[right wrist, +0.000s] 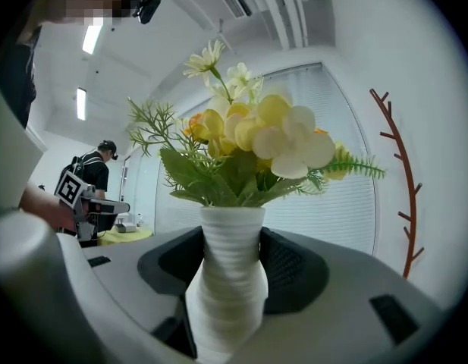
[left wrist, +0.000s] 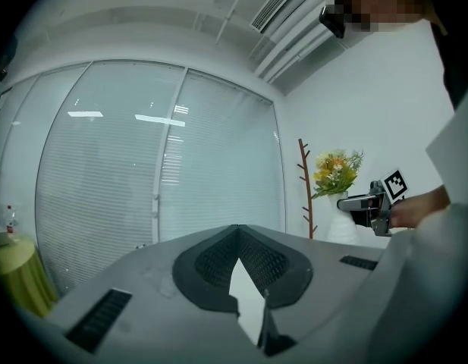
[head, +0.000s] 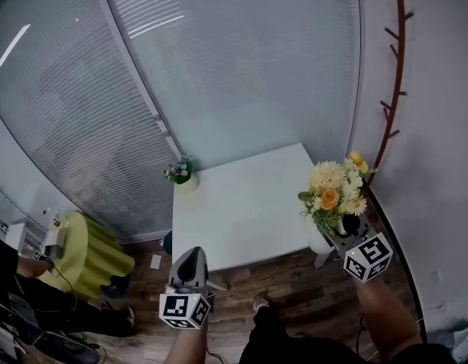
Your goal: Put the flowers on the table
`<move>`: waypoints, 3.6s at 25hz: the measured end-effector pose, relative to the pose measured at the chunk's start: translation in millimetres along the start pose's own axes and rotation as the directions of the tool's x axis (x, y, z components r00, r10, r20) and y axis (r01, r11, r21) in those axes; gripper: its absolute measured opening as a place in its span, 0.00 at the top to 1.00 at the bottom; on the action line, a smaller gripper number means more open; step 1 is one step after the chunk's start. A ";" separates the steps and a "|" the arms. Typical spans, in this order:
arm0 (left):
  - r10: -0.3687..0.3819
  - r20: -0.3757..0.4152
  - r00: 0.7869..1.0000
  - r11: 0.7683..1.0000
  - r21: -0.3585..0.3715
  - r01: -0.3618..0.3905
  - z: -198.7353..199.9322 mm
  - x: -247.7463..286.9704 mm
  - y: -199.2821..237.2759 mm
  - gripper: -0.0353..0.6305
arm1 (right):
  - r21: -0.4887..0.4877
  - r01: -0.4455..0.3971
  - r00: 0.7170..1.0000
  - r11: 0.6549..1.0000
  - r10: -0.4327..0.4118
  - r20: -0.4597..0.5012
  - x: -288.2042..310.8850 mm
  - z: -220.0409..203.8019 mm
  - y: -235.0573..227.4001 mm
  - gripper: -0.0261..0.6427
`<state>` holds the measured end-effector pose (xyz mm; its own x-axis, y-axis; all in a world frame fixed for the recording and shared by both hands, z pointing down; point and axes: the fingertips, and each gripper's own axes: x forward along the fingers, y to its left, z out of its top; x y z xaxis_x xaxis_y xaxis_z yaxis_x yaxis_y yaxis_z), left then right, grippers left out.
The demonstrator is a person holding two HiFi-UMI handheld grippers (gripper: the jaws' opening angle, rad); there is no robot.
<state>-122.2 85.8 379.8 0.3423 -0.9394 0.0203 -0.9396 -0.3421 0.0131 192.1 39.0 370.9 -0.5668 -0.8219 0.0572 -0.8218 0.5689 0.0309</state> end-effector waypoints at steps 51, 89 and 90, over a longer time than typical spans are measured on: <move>-0.029 -0.078 0.997 0.999 -0.035 0.026 -82.7 280.3 215.6 0.94 | -0.072 -0.080 0.994 0.994 0.074 -0.084 368.7 -42.7 -25.8 0.59; -0.001 -0.207 0.978 0.997 -0.078 -0.016 -167.2 349.8 209.7 0.94 | 0.017 -0.124 0.975 0.992 0.125 -0.182 446.8 -191.8 -62.9 0.59; -0.004 -0.206 0.979 0.997 -0.075 -0.011 -168.8 350.1 207.9 0.94 | 0.016 -0.124 0.975 0.992 0.125 -0.185 446.2 -194.0 -63.2 0.59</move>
<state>-196.8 -310.2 558.3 0.3402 -0.9129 0.2256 -0.9403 -0.3287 0.0877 2.4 -357.9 588.0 -0.6442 -0.7249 0.2440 -0.7462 0.6657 0.0077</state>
